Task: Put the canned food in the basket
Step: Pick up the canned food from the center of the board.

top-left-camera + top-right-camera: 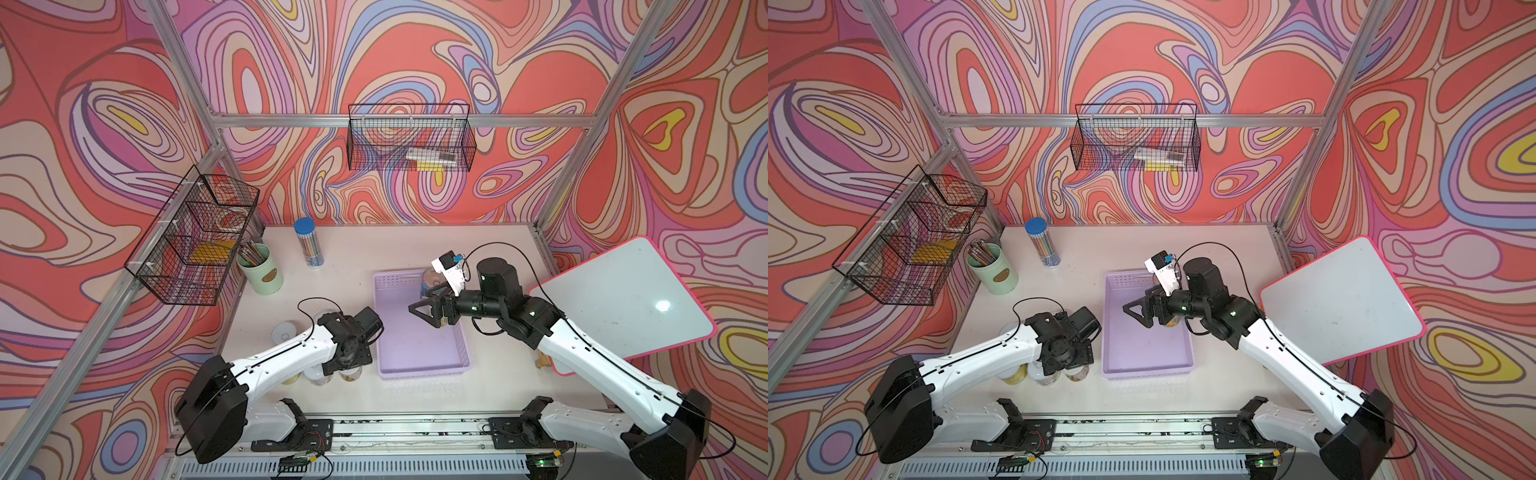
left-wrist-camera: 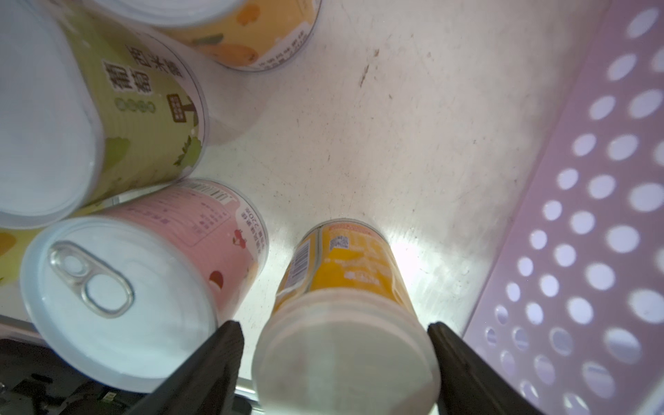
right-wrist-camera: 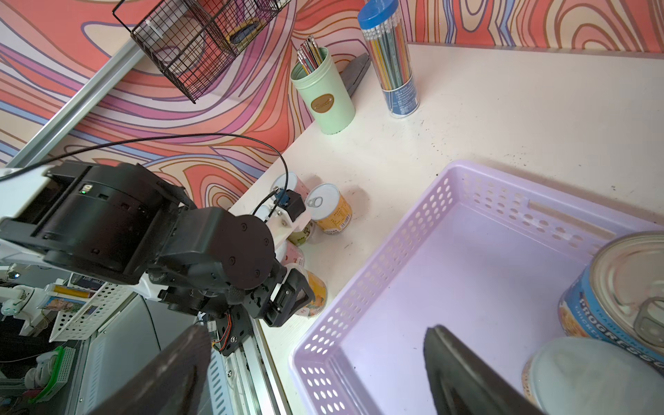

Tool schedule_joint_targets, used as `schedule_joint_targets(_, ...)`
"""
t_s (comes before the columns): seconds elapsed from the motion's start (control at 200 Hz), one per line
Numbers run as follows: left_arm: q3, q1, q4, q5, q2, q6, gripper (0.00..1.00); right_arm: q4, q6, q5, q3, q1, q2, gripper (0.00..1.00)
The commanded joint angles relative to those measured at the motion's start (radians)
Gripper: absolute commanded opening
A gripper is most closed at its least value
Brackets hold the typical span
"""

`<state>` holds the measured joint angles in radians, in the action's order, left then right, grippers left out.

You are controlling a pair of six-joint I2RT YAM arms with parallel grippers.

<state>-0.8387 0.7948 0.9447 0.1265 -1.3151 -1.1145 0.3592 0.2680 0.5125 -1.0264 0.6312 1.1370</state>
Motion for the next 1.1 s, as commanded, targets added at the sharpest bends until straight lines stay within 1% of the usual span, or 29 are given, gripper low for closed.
schedule_joint_targets(0.0,-0.021,0.019,0.035,0.005,-0.017,0.000,0.85,-0.004,0.000,-0.009,0.011,-0.001,-0.008,0.94)
schedule_joint_targets(0.3,-0.037,0.021,0.029,0.021,-0.026,0.004,0.79,0.005,-0.007,-0.012,0.011,-0.001,-0.013,0.94)
schedule_joint_targets(0.786,-0.023,0.020,0.005,0.015,-0.040,0.002,0.79,0.012,-0.010,-0.008,-0.001,-0.001,-0.002,0.93)
schedule_joint_targets(1.097,-0.028,0.021,0.013,0.027,-0.026,0.006,0.71,0.011,-0.004,-0.001,-0.009,-0.001,0.006,0.93)
